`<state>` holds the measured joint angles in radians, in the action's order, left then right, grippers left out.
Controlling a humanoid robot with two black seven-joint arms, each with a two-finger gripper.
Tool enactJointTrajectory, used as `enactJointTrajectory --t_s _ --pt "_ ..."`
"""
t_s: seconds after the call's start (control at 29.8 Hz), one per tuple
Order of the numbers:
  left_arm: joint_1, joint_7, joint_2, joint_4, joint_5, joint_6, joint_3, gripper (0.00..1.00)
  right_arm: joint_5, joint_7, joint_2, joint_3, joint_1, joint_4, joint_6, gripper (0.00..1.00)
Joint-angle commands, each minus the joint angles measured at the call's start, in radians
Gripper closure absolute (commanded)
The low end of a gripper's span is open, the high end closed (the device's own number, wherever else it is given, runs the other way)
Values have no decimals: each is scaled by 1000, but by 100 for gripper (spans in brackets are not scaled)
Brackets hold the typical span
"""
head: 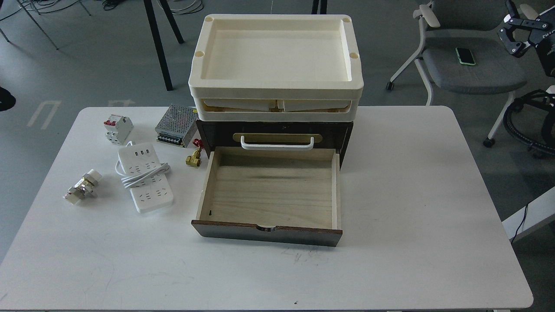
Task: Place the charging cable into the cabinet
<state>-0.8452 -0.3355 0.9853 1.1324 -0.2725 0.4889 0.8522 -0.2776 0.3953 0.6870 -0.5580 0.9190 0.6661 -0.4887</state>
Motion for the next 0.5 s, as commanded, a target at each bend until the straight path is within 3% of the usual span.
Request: enactJointTrajectory --t_s 0.0,0.13,0.23,0.4,0.47 --pt "5 0 84 111 -446 0 22 7 0 0 14 0 -12 -2 0 0" --pt "63 -25 166 292 -834 0 -2 7 -2 2 29 -3 -32 -3 0 0" --pt "110 -42 205 378 -1055 0 -99 6 -2 2 43 -3 -48 -2 0 0" --pt "120 -152 191 396 -1483 0 -293 6 -5 2 71 -5 -63 0 0 0" --pt "123 -153 153 377 -1641 0 -359 6 -5 2 74 -5 -69 0 0 0"
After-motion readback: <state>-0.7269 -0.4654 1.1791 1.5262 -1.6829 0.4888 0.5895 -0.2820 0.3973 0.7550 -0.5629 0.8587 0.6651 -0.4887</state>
